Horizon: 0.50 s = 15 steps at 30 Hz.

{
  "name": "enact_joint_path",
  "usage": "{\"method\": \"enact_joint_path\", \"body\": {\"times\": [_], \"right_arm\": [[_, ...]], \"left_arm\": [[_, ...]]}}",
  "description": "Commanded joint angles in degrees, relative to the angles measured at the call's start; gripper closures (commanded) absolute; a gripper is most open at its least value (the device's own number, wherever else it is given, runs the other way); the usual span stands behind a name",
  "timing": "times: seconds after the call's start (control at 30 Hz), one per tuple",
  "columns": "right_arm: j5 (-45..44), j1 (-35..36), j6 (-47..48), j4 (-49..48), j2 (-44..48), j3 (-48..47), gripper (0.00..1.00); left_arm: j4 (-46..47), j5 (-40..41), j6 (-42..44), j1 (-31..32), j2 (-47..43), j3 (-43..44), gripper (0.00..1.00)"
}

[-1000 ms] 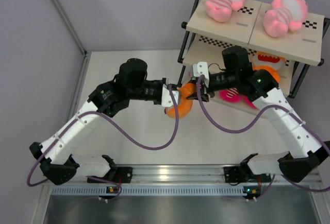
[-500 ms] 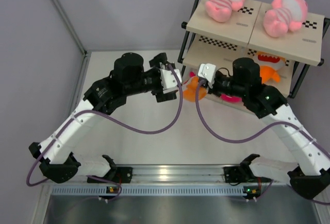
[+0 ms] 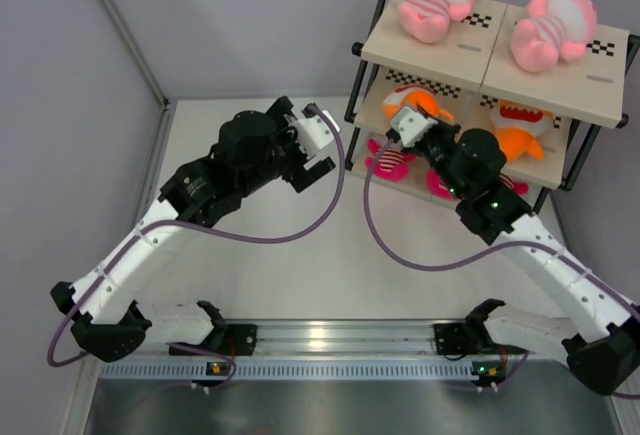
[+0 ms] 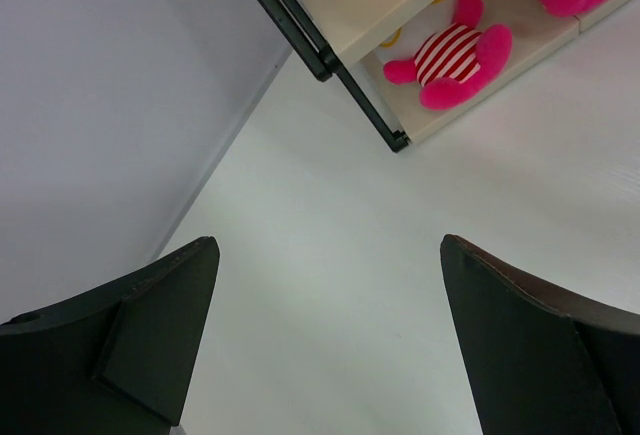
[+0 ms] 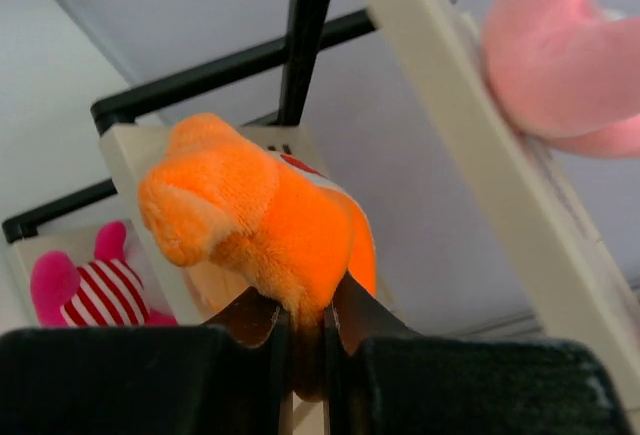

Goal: Place and organize the stuffed toys onto the shelf

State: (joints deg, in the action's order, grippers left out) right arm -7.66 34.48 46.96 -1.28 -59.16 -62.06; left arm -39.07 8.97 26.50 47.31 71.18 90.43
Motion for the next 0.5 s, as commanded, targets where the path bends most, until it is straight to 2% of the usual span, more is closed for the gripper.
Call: {"method": "enact_joint_path", "body": {"times": [0.0,0.1,0.3,0.47], "right_arm": [[-8.51,0.5,4.19,-14.35,-2.27,5.61,1.0],[-9.92,-0.28,3.58,-18.84,-4.38,9.14,1.0],[-5.79,-5.2,-1.78,-19.81,-8.34,11.43,1.0],[-2.18,-7.67,-4.68,-16.04,-12.99,8.72,1.0]], "left_arm": [[1.36,1.49,-1.63,-0.02,-2.71,-0.52,0.01],[1.36,1.66,-1.54,-0.02,-3.06,-1.05,0.01],[1.36,1.58,-1.45,-0.02,-3.94,-1.93,0.01],[1.36,1.4,-0.93,-0.02,-4.12,-1.84,0.01]]}}
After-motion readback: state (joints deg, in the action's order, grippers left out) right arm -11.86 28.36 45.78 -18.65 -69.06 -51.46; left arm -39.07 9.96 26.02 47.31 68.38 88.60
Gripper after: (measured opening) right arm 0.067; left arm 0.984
